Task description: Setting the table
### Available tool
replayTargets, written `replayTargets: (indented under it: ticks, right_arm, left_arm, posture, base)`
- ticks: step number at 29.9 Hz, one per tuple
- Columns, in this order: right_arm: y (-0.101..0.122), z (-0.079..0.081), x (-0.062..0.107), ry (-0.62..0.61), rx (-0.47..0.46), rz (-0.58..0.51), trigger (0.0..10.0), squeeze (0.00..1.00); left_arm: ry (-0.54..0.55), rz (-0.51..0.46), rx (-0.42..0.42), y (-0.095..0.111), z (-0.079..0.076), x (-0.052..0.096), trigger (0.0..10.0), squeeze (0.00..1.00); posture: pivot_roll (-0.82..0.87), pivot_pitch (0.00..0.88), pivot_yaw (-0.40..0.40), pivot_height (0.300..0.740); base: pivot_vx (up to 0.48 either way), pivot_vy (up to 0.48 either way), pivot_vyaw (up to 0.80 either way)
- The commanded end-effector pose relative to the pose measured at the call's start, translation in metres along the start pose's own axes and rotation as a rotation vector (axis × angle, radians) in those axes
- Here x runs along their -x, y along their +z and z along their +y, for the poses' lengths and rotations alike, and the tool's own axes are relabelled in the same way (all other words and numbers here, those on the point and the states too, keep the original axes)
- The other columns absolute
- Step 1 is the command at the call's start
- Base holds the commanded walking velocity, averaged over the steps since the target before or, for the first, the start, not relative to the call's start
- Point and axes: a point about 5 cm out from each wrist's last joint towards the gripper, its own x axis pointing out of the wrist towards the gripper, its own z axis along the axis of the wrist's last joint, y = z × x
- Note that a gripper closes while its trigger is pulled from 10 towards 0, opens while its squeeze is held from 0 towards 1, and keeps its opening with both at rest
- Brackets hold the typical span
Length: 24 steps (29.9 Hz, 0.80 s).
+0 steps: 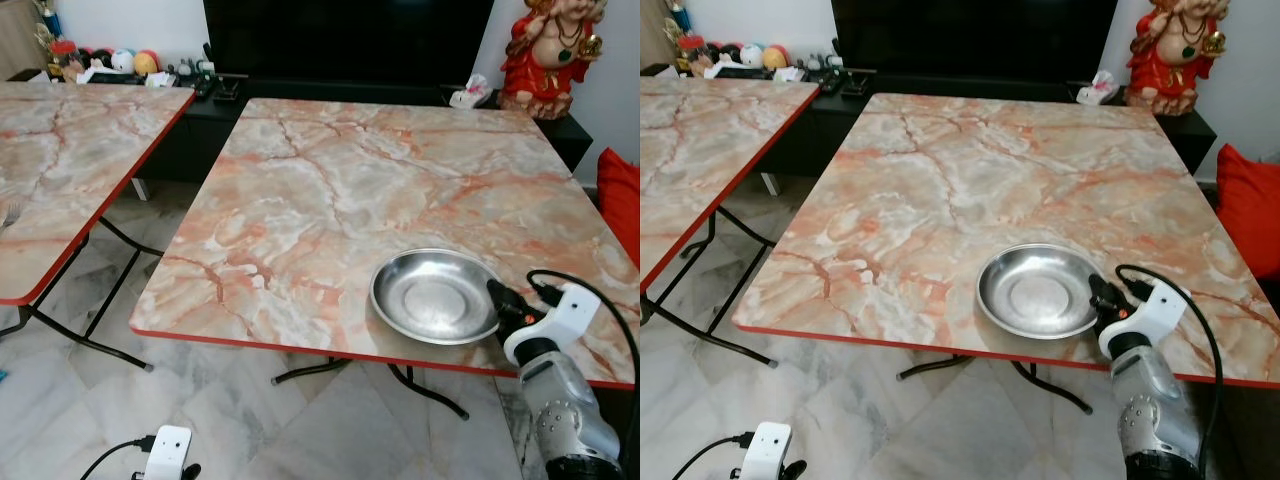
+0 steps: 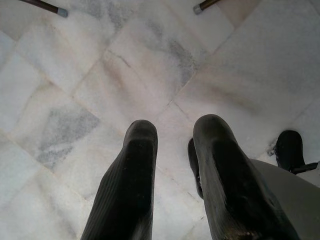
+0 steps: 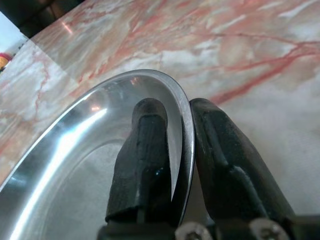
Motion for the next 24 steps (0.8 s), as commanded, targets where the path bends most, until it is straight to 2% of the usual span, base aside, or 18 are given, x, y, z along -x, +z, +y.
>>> replayTargets:
  ticks: [1,7,8,9,10,14,15,24]
  right_arm:
    - [0.002,0.000,-0.001,0.005,0.013,-0.010,10.0,0.00]
    - [-0.005,0.000,-0.001,0.014,0.018,0.006,10.0,0.00]
    - [-0.005,0.001,-0.001,0.019,0.021,0.008,10.0,0.07]
    - [-0.007,0.002,-0.001,0.024,0.023,0.011,10.0,0.44]
    - [-0.007,0.002,-0.002,0.026,0.026,0.016,10.0,0.58]
    - [-0.008,0.002,-0.002,0.026,0.065,0.027,10.0,0.58]
    - [-0.009,0.003,-0.002,0.035,0.081,0.032,10.0,0.65]
    - [-0.009,0.002,-0.003,0.020,0.117,0.027,10.0,0.64]
  left_arm:
    - [-0.007,0.015,-0.004,-0.001,0.001,0.000,10.0,0.00]
    - [-0.007,0.015,-0.005,-0.001,0.001,0.000,10.0,0.00]
    - [-0.007,0.015,-0.005,-0.001,0.001,0.000,10.0,0.00]
    - [-0.008,0.015,-0.005,-0.001,0.001,0.000,10.0,0.00]
    - [-0.008,0.015,-0.005,-0.001,0.000,0.000,10.0,0.00]
    - [-0.010,0.015,-0.004,0.000,0.000,0.000,10.0,0.00]
    - [-0.012,0.016,-0.005,0.000,-0.001,0.000,10.0,0.00]
    - [-0.014,0.016,-0.005,-0.001,-0.001,0.000,10.0,0.00]
  posture:
    - [0.06,0.000,-0.003,0.740]
    - [0.06,0.000,-0.003,0.740]
    - [0.06,0.000,-0.003,0.740]
    - [0.06,0.000,-0.003,0.740]
    - [0.06,0.000,-0.003,0.740]
    - [0.06,0.000,-0.004,0.740]
    - [0.06,0.000,-0.004,0.740]
    - [0.06,0.000,-0.004,0.740]
  base:
    - [0.000,0.000,0.00]
    - [0.000,0.000,0.00]
    - [0.000,0.000,0.00]
    - [0.000,0.000,0.00]
    - [0.000,0.000,0.00]
    - [0.000,0.000,0.00]
    - [0.000,0.000,0.00]
    - [0.000,0.000,0.00]
